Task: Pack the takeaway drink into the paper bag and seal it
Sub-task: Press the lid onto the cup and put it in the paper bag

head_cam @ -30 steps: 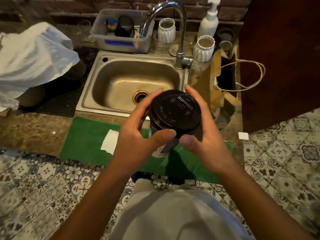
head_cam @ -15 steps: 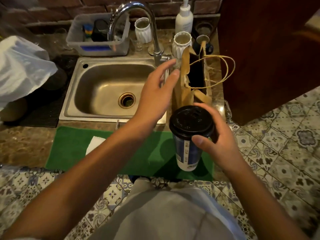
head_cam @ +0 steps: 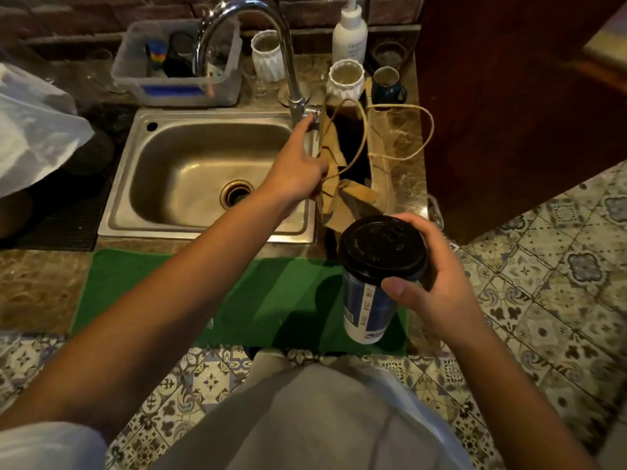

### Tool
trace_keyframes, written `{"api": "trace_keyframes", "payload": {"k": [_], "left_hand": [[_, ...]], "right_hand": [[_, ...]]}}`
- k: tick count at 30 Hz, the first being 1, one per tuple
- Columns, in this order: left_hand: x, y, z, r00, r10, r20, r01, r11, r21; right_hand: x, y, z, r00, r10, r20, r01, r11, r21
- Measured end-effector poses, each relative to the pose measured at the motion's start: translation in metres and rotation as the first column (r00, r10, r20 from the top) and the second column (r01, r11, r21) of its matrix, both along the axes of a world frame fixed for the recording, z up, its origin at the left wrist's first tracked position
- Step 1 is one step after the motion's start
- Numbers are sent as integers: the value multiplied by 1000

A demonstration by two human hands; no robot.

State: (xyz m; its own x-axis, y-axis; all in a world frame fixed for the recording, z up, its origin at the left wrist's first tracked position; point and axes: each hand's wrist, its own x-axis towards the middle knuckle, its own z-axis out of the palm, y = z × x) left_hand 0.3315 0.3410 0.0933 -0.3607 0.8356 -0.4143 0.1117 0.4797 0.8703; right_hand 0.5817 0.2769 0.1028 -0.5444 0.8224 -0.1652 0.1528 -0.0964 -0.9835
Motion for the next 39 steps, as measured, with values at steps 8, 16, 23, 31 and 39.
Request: {"api": "trace_keyframes", "payload": {"k": [8, 16, 23, 31, 39], "left_hand": [[-17, -76, 4, 997, -69, -25, 70, 996, 55], [-3, -131, -10, 988, -89, 129, 82, 995, 58], [10, -161, -13, 978, -81, 194, 68, 995, 72], [7, -180, -8, 988, 103, 111, -107, 994, 32], [-14, -184, -2, 967, 218, -132, -208, 974, 84]], "right_hand": [[-7, 14, 31, 983, -22, -180, 21, 1000, -7], [-29, 22, 47, 916, -180, -358, 142, 981, -131], [-44, 13, 36, 896, -252, -366, 230, 968, -103], [-15, 0, 27, 989, -90, -113, 111, 975, 192], [-4, 5, 31, 998, 52, 30, -59, 944, 325]]}}
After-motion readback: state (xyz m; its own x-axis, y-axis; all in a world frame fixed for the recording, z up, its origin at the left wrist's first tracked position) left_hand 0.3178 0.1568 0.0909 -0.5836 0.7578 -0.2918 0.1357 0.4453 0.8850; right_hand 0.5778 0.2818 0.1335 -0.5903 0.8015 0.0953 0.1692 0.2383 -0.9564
